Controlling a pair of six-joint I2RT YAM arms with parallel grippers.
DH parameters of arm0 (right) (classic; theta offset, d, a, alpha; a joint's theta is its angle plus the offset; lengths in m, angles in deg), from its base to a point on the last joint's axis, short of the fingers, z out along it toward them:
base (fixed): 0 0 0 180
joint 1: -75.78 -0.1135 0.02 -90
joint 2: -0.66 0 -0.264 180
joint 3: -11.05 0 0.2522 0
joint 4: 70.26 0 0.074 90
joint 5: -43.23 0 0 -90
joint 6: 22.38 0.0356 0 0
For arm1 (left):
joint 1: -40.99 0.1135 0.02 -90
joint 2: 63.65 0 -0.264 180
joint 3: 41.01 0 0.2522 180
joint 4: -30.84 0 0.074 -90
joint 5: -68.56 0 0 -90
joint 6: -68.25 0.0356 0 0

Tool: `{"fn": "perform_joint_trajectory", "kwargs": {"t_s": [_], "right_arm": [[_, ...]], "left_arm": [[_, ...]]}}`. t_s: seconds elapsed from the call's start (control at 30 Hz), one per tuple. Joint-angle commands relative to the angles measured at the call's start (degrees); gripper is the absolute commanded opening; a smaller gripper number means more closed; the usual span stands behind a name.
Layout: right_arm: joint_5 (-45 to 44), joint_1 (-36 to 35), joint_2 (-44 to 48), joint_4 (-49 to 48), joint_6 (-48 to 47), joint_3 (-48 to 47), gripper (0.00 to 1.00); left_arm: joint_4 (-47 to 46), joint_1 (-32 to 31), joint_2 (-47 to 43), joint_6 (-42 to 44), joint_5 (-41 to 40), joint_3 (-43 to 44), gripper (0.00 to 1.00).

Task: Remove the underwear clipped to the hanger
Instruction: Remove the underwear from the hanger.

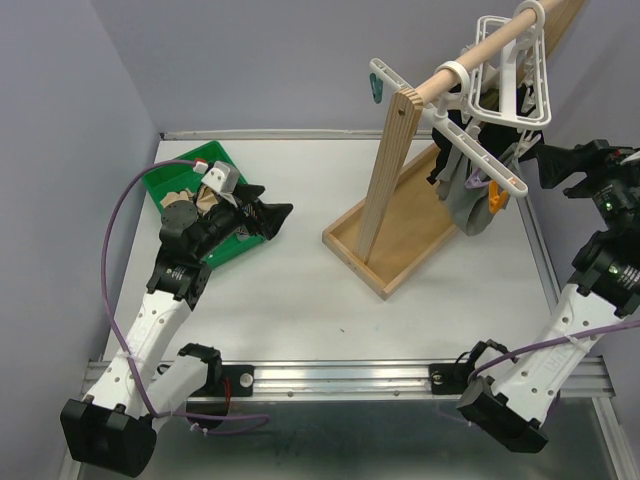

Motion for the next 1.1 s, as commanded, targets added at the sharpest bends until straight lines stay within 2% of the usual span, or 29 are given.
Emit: {"fn": "perform_joint_trajectory", "kwargs": {"t_s": [0.0, 0.43, 0.6, 0.73, 0.8, 1.07], "right_arm": [[2.3, 0.3, -0.6, -8.6, 6.3, 2.0, 0.85], [4.8, 0.2, -3.6, -8.6, 6.6, 3.6, 0.83], [4.0, -3.0, -5.1, -5.8, 3.6, 3.0, 0.82], [-1.5, -10.5, -6.2, -2.0, 0.6, 2.3, 0.82], [-7.6, -17.1, -7.4, 0.1, -2.1, 1.5, 0.81], [-11.8, -17.4, -8.8, 1.1, -4.4, -2.4, 0.8]], "left_arm": [[-2.1, -0.2, -1.4, 0.3, 0.2, -0.5, 0.99], [-2.1, -0.2, -1.0, 0.5, 0.1, -0.3, 0.99], [-2.1, -0.2, -0.4, 0.5, 0.1, -0.3, 0.99], [-2.0, -0.2, -0.1, 0.5, 0.1, -0.2, 0.99], [-2.0, -0.1, 0.0, 0.6, 0.0, -0.1, 0.99], [-1.9, -0.1, 0.4, 0.8, 0.0, 0.1, 0.99]]}}
